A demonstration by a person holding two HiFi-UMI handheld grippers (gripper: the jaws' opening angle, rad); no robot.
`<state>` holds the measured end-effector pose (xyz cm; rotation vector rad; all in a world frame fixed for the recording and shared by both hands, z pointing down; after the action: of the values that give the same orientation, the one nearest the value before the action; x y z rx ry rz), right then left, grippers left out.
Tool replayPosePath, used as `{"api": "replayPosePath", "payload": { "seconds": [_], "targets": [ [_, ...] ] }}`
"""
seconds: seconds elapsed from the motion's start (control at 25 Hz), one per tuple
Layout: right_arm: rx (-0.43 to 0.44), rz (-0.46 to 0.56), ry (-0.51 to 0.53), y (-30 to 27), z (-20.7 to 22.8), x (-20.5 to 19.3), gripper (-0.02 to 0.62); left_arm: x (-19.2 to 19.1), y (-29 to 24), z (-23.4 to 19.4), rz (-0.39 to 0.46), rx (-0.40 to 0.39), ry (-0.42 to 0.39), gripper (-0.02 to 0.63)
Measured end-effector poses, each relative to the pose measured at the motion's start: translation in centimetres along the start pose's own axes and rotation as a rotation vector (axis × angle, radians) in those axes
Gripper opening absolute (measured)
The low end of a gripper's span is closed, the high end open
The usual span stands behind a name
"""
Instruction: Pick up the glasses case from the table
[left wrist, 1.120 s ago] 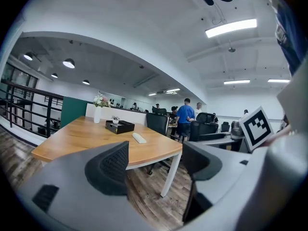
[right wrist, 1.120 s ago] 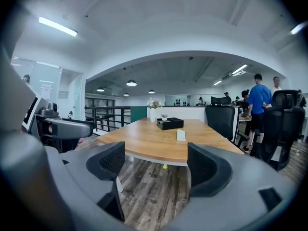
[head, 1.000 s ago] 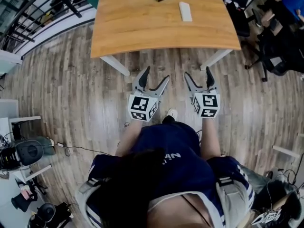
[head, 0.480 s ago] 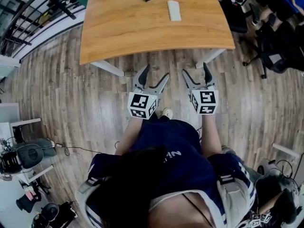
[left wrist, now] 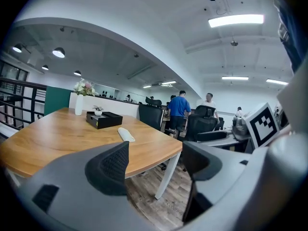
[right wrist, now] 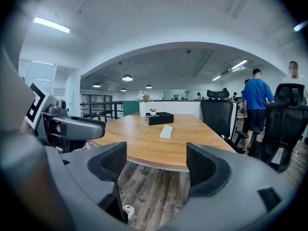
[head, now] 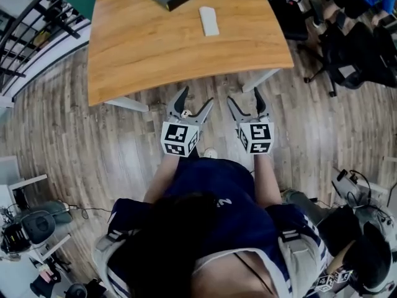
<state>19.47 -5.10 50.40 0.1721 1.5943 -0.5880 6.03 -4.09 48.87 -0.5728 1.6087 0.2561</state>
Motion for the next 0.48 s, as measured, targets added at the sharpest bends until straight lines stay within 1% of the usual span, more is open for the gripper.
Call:
{"api": "replayPosePath", "payload": {
  "seconds": [0.12,0.28,0.48],
  "targets": [
    [-0.032,-0.015,-0.006,-2.6,1.0,0.3,0.379,0.6,-2.7,-1.9,-0.009,-0.030,-0.026,0.347],
    [-0.070,-0.027,-0.005,-6.6,2.0,2.0,0.379,2.0,-6.2,-4.6,-0.007,-0.076,-0.011,0.347],
    [-0.110,-0.039,-0.014,-12.0,2.1,3.5,0.376,2.9,-9.9,-9.3,-0.022,-0.121,-0.021,0.347]
  ]
}}
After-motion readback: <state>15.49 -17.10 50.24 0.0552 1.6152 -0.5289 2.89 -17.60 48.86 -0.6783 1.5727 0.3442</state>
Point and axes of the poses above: the fingertips, and each gripper's own axes: y backward along the fingers, z to its right, x out of its top, the point moved 1 cm from there along y, backward along the fingers, and after that the axes turned 3 degrees about z, right-handed, at the moved point
